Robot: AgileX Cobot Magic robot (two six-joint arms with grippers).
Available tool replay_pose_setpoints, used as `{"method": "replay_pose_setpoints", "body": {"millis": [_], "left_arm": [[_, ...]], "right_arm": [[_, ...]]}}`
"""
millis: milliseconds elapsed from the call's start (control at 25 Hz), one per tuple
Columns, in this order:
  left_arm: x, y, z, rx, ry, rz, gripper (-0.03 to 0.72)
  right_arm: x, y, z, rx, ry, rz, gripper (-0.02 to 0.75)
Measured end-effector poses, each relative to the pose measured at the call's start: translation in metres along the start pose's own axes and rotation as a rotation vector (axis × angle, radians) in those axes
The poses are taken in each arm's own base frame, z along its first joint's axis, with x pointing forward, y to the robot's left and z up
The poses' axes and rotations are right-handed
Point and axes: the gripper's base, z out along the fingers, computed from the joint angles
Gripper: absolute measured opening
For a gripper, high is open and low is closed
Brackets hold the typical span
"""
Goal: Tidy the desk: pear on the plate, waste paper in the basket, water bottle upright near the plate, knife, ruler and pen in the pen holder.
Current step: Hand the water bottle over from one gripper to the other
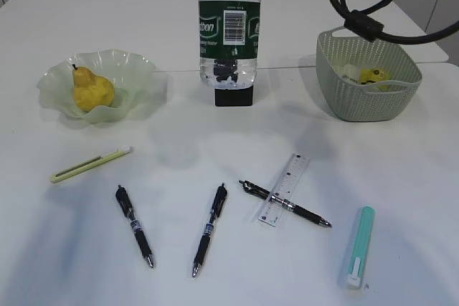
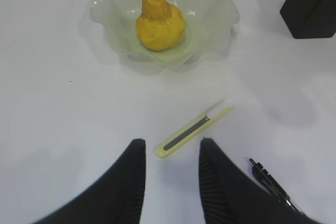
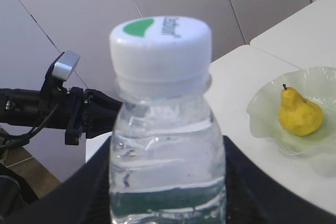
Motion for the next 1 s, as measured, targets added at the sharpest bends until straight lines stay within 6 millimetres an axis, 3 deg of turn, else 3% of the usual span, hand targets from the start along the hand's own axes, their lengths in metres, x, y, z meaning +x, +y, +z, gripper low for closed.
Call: {"method": "replay_pose_setpoints", "body": {"millis": [480, 880, 1000], "left_arm": [[-0.0009, 0.0005, 0.0, -0.005, -0.01, -0.004, 0.239], [-0.008, 0.003, 0.0025, -0.006, -0.096, -0.523, 0.239], [-0.0054, 0.0019, 0.0067, 0.005, -0.069, -0.585, 0.239]], "right_arm": [[-0.0002, 0.0, 0.0, 0.0, -0.002, 0.001, 0.389], [-0.0002, 0.0, 0.0, 0.0, -0.002, 0.001, 0.389], [-0.0002, 0.0, 0.0, 0.0, -0.002, 0.002, 0.389]]}}
